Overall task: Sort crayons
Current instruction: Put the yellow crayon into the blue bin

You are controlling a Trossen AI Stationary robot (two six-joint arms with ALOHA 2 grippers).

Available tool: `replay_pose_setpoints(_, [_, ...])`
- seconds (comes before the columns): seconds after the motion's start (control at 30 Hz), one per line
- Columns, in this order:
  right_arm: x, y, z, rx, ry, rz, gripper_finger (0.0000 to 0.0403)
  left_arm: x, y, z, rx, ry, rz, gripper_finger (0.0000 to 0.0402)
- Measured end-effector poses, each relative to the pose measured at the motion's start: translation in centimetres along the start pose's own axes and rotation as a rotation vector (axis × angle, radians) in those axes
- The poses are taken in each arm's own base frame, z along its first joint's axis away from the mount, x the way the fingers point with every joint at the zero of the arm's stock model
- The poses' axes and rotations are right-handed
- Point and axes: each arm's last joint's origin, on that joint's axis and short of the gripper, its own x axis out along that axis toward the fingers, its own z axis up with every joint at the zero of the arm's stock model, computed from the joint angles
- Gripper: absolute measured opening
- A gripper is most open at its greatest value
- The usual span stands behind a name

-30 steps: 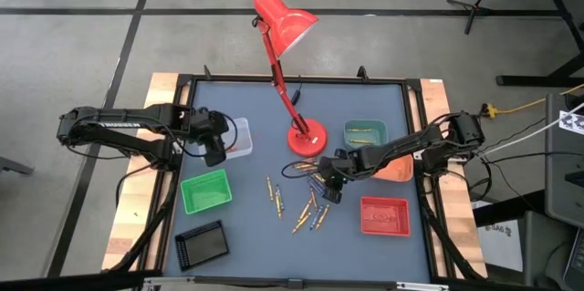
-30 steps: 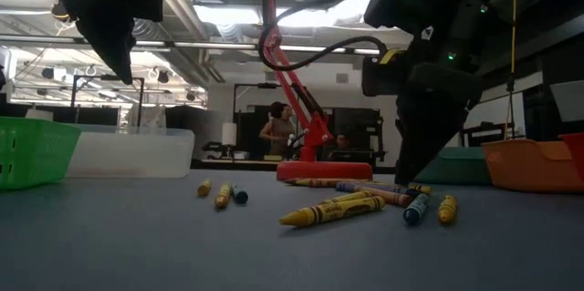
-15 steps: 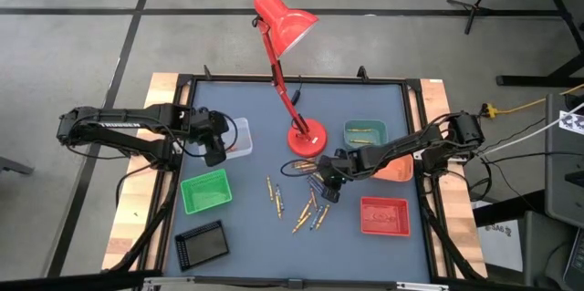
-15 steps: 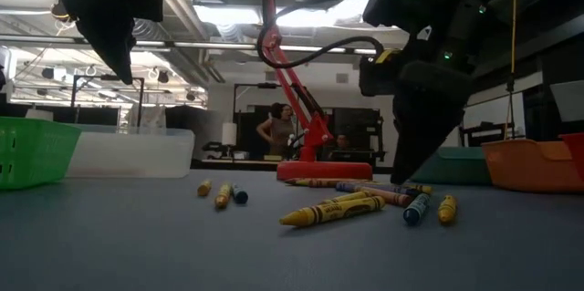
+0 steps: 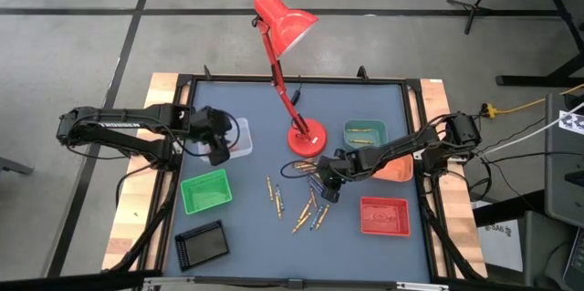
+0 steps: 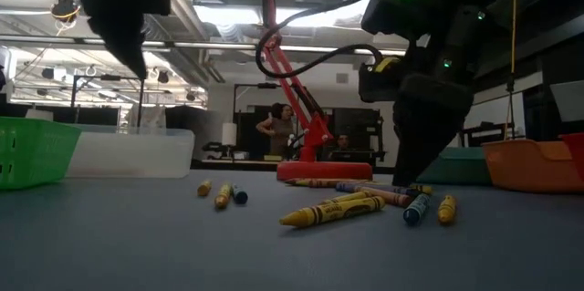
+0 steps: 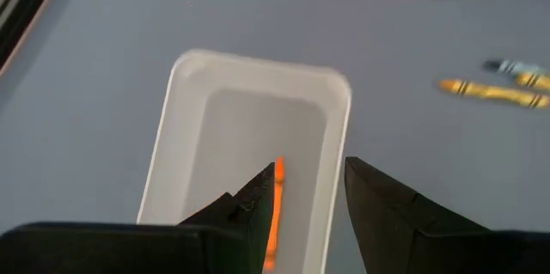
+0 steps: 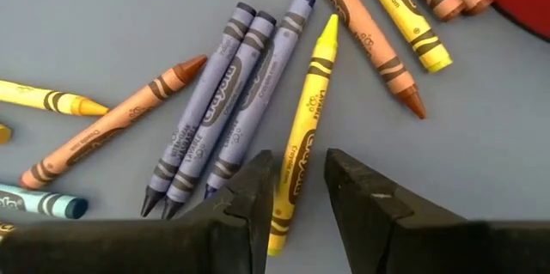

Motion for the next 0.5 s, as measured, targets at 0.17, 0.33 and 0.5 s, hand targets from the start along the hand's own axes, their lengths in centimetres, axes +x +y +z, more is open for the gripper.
replay_pose_setpoints(0.17, [0.0,0.0,0.0,0.000,0.001,-0.001,0.0115,-0.1,-0.6,0.9,-0.008,-0.099,-0.040,0.0126])
replay_pose_setpoints(0.33, [0.1,0.0,-0.1,-0.001,0.004,-0.005,0.0115,-0.4,-1.4,1.8,-0.009,-0.209,-0.093,0.0126])
replay_pose_setpoints(0.5, [0.1,-0.1,-0.1,-0.001,0.001,-0.014,0.0098,-0.8,-2.2,2.5,-0.004,-0.300,-0.147,0.0126])
